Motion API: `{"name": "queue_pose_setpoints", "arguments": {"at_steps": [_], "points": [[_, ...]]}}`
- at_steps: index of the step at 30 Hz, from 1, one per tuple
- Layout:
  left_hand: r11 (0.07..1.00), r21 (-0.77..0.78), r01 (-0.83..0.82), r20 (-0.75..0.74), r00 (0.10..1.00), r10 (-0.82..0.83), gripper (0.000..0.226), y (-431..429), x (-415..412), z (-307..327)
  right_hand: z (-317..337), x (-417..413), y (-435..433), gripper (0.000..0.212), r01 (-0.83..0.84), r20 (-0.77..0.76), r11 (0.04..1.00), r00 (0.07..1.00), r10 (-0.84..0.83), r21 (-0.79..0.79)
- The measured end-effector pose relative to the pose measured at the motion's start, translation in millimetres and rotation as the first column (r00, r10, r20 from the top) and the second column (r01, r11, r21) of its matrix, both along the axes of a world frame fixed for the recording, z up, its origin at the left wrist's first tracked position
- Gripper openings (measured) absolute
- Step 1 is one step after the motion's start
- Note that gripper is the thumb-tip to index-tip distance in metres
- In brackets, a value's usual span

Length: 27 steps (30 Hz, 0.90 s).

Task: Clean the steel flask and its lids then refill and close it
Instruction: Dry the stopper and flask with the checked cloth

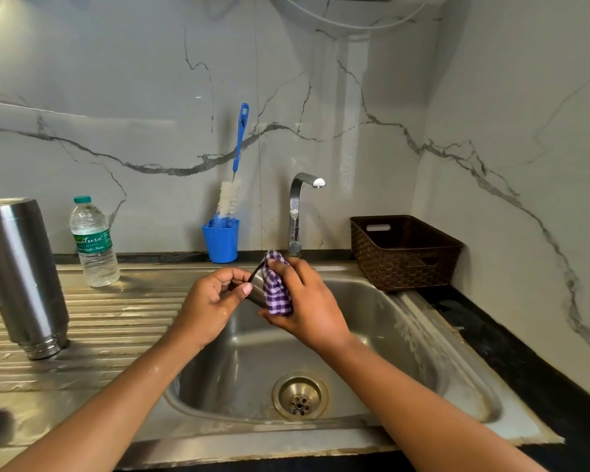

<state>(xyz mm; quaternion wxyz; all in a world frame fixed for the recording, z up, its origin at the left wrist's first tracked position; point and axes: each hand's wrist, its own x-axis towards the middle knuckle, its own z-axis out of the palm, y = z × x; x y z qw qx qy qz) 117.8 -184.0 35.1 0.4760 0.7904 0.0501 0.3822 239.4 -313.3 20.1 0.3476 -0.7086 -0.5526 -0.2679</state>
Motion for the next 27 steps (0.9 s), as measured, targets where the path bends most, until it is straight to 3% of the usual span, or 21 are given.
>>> {"name": "queue_pose_setpoints", "arguments": {"at_steps": [1, 2, 3, 4, 5, 6, 8, 11, 13, 15, 18, 20, 21, 22, 23, 24, 25, 26, 27], "points": [[1.0, 0.002, 0.002, 0.001, 1.0, -0.002, 0.021, 1.2, -0.6, -0.1, -0.2, -1.8, 1.2, 0.077, -0.025, -0.101, 1.0, 0.995, 0.025, -0.003], [1.0, 0.004, 0.008, -0.003, 1.0, -0.008, 0.02, 1.9, -0.4, -0.8, 2.4, -3.5, 0.5, 0.075, -0.097, -0.344, 0.995, 0.935, 0.085, -0.018], [1.0, 0.0, 0.017, -0.003, 1.0, -0.017, 0.02, 1.8, -0.3, -1.7, 6.2, -5.1, -0.9, 0.073, -0.226, -0.641, 0.974, 0.744, 0.19, 0.025], [1.0, -0.01, 0.024, 0.001, 1.0, -0.024, 0.02, 0.9, 0.6, -2.4, 7.7, -3.4, -3.1, 0.073, -0.337, -0.842, 0.934, 0.463, 0.278, 0.122], [0.999, -0.02, 0.032, 0.008, 0.999, -0.032, 0.02, -0.2, 1.4, -3.1, 7.1, 0.9, -4.7, 0.074, -0.382, -0.904, 0.896, 0.262, 0.339, 0.225], [0.999, -0.022, 0.038, 0.018, 0.999, -0.038, 0.02, -1.7, 2.0, -2.9, 6.7, 4.3, -5.6, 0.075, -0.393, -0.908, 0.881, 0.209, 0.364, 0.263], [0.999, -0.02, 0.042, 0.038, 0.998, -0.041, 0.019, -2.2, 2.3, -1.4, 7.1, 2.3, -6.1, 0.074, -0.374, -0.879, 0.896, 0.308, 0.365, 0.241], [0.994, -0.073, 0.083, 0.026, 0.996, -0.081, 0.018, 2.2, -0.3, 0.1, 7.5, -6.9, -3.5, 0.067, -0.219, -0.699, 0.968, 0.673, 0.24, 0.122], [0.984, -0.138, 0.116, 0.009, 0.993, -0.116, 0.018, 2.5, -1.8, 1.7, 8.1, -9.2, -1.6, 0.068, -0.122, -0.516, 0.99, 0.845, 0.14, 0.069], [0.977, -0.195, 0.089, 0.015, 0.996, -0.088, 0.017, 1.4, -1.1, 2.8, 7.6, -8.5, -0.7, 0.075, -0.052, -0.324, 0.999, 0.945, 0.048, -0.003], [0.973, -0.227, 0.046, -0.022, 0.998, -0.052, 0.016, 0.9, 0.4, 4.0, 5.8, -6.4, -1.2, 0.081, 0.018, -0.028, 0.998, 0.999, -0.02, -0.06], [0.973, -0.225, 0.05, -0.044, 0.997, -0.062, 0.02, 2.0, -0.2, 3.4, 4.1, -4.3, 1.0, 0.081, 0.054, 0.044, 0.995, 0.998, -0.05, -0.086], [0.975, -0.216, 0.058, -0.037, 0.997, -0.068, 0.024, 2.8, -1.0, 2.3, 3.8, -3.3, 2.0, 0.082, 0.021, -0.063, 0.995, 0.998, -0.027, -0.093], [0.977, -0.2, 0.072, -0.021, 0.997, -0.077, 0.03, 3.6, -2.3, 1.5, 6.0, -3.2, 1.3, 0.082, -0.088, -0.33, 0.993, 0.942, 0.056, -0.085], [0.981, -0.176, 0.085, -0.002, 0.996, -0.087, 0.035, 4.8, -2.6, 0.7, 10.2, -5.2, 0.0, 0.083, -0.253, -0.657, 0.967, 0.731, 0.185, -0.009], [0.983, -0.157, 0.093, 0.01, 0.996, -0.093, 0.036, 5.5, -3.4, 0.6, 13.6, -7.0, -2.0, 0.084, -0.381, -0.873, 0.916, 0.395, 0.286, 0.128], [0.986, -0.142, 0.09, 0.014, 0.996, -0.089, 0.033, 7.5, -2.6, -0.6, 12.8, -4.6, -2.4, 0.084, -0.419, -0.929, 0.879, 0.176, 0.325, 0.228], [0.987, -0.132, 0.089, 0.012, 0.996, -0.089, 0.028, 8.1, -2.4, -0.9, 12.6, -3.8, -3.5, 0.081, -0.427, -0.926, 0.875, 0.186, 0.33, 0.226], [0.99, -0.115, 0.083, 0.01, 0.997, -0.082, 0.022, 9.2, -1.2, -1.4, 12.6, -4.8, -4.4, 0.075, -0.388, -0.886, 0.909, 0.352, 0.301, 0.155]]}}
